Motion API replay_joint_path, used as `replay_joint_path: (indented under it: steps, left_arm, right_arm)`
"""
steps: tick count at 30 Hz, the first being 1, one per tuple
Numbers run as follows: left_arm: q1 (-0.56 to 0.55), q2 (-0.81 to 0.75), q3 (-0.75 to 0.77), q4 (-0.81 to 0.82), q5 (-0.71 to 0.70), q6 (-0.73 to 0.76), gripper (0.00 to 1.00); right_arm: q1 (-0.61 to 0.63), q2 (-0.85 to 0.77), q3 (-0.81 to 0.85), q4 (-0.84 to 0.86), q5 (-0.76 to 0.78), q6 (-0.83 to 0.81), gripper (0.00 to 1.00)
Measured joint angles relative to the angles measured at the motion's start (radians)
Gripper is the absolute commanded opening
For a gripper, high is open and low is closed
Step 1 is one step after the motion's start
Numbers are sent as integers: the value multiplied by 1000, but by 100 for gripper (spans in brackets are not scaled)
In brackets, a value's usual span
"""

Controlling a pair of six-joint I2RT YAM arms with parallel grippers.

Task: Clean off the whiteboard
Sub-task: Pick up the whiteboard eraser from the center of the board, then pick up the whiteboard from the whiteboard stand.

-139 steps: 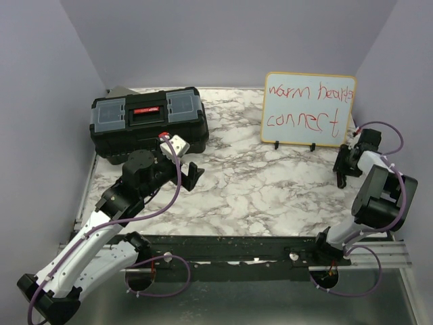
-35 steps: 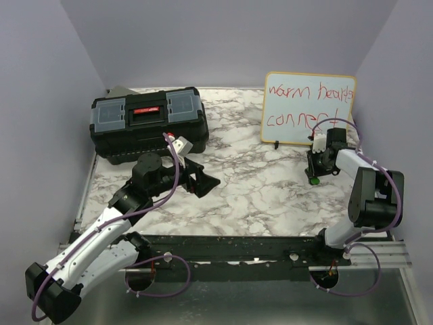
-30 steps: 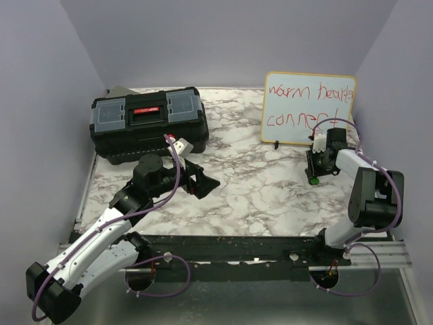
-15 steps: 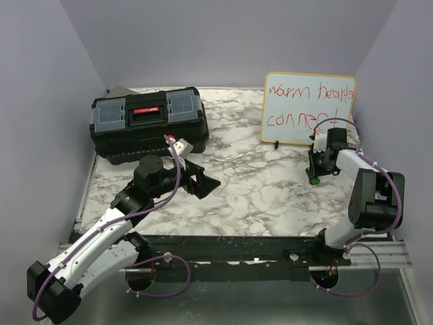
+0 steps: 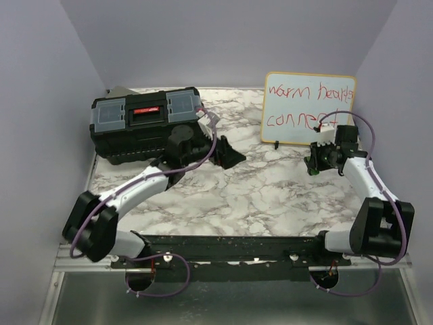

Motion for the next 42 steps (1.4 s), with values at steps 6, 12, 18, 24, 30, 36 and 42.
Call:
replay_joint_path:
  steps: [6, 12, 18, 24, 30, 36, 42]
  left_arm:
    - [12, 317, 292, 84, 19, -13, 98]
    - [20, 483, 456, 142, -10, -34, 98]
    - [23, 603, 587, 193, -32, -38, 98]
    - [36, 706, 699, 198, -40, -65, 96]
    - [55, 814, 840, 167, -40, -77, 94]
    - [74, 918, 1010, 95, -51, -64, 92]
    - [87, 1035, 1157, 82, -54, -126, 87]
  right_arm:
    - [-21, -98, -5, 0, -109, -1, 1]
    - [-60, -135, -11, 0, -193, 6, 1]
    - [-79, -140, -11, 0, -251, 19, 1]
    - [-85, -140, -11, 0, -280, 30, 1]
    - [-85, -139, -11, 0, -291, 31, 1]
    - [-85, -139, -11, 0, -294, 31, 1]
    - [-90, -139, -11, 0, -295, 33, 1]
